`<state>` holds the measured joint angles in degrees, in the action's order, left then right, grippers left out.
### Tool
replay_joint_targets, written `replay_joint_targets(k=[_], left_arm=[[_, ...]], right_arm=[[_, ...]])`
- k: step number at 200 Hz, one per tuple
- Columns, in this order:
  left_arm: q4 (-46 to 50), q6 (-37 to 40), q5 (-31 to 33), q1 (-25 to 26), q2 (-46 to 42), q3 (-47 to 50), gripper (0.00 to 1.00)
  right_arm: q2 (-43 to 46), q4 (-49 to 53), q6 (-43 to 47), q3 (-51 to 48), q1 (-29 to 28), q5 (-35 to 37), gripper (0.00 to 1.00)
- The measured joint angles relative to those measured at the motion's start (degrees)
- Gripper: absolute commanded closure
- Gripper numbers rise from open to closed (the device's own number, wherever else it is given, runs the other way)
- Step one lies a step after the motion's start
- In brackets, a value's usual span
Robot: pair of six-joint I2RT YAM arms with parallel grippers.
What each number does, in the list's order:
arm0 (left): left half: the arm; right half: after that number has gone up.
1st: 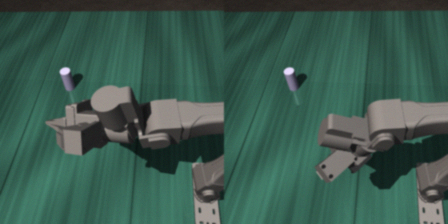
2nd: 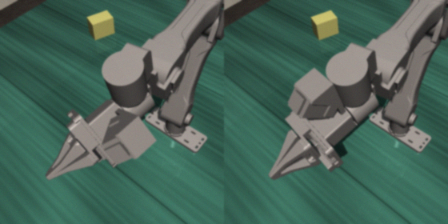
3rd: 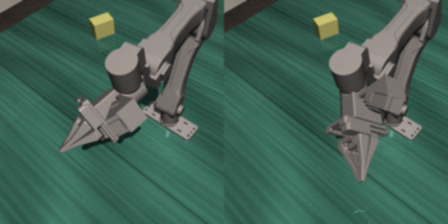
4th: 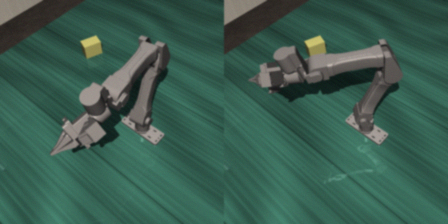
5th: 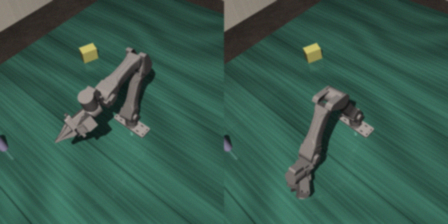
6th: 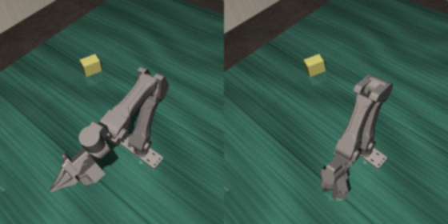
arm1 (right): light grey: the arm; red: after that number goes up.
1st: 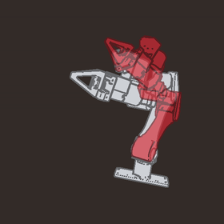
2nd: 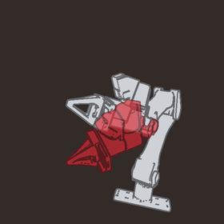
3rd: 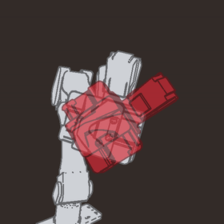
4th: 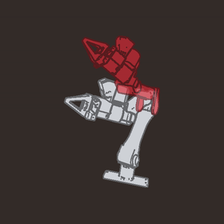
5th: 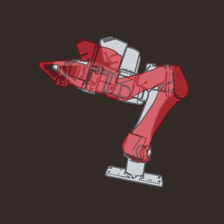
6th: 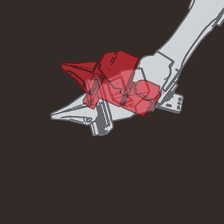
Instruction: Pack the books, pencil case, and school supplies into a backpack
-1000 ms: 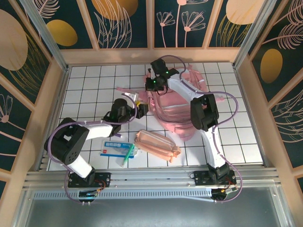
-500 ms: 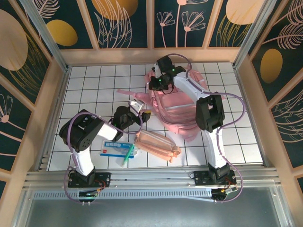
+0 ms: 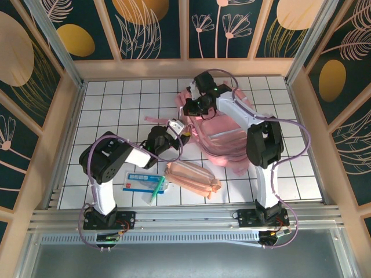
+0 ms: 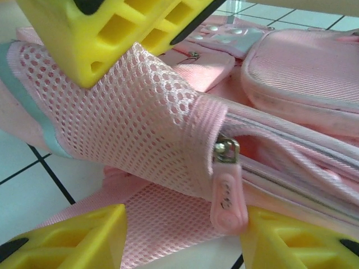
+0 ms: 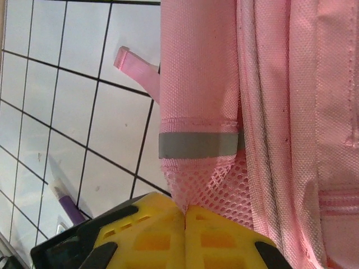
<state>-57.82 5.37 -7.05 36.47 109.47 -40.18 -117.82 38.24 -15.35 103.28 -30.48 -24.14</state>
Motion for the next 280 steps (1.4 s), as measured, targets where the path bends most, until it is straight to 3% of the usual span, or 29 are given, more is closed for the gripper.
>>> replay_joint_targets(k=[15,29,39,53,118,185,242,280], left_arm=[[0.3,0.3,0.4,0.3,0.2,-0.2,0.49],[0.4,0.4,0.5,0.7,0.3,-0.2,0.57],[0.4,0.0,0.5,1.0,0.3,-0.2,0.72],[0.3,0.2,0.1,1.6,0.3,-0.1,1.0],[-2.7,2.6,-0.1,3.9,-0.7,4.0,1.0],[-1.7,4.1,4.1,12.9,-2.3,5.4,1.0],[-0.7,4.5,3.7,22.1,-2.5,5.3,1.0],[-0.2,4.4,3.5,23.2,-2.5,4.8,1.0]], right_arm=[[0.8,-0.5,-0.2,-1.3,-0.3,0.0,1.0],[1.7,-1.4,-0.3,-2.8,-0.8,0.0,1.0],[2.3,-2.2,-0.5,-3.9,-1.0,0.0,1.0],[2.7,-3.2,-1.1,-4.9,-1.2,0.1,1.0],[2.6,-5.7,-3.3,-6.6,-1.9,3.6,1.0],[-1.5,-8.7,-6.6,-5.3,-2.0,5.9,1.0],[-7.5,-14.2,-12.1,-3.8,-1.9,3.8,1.0],[-8.5,-14.8,-13.1,-3.2,-1.9,2.6,1.0]])
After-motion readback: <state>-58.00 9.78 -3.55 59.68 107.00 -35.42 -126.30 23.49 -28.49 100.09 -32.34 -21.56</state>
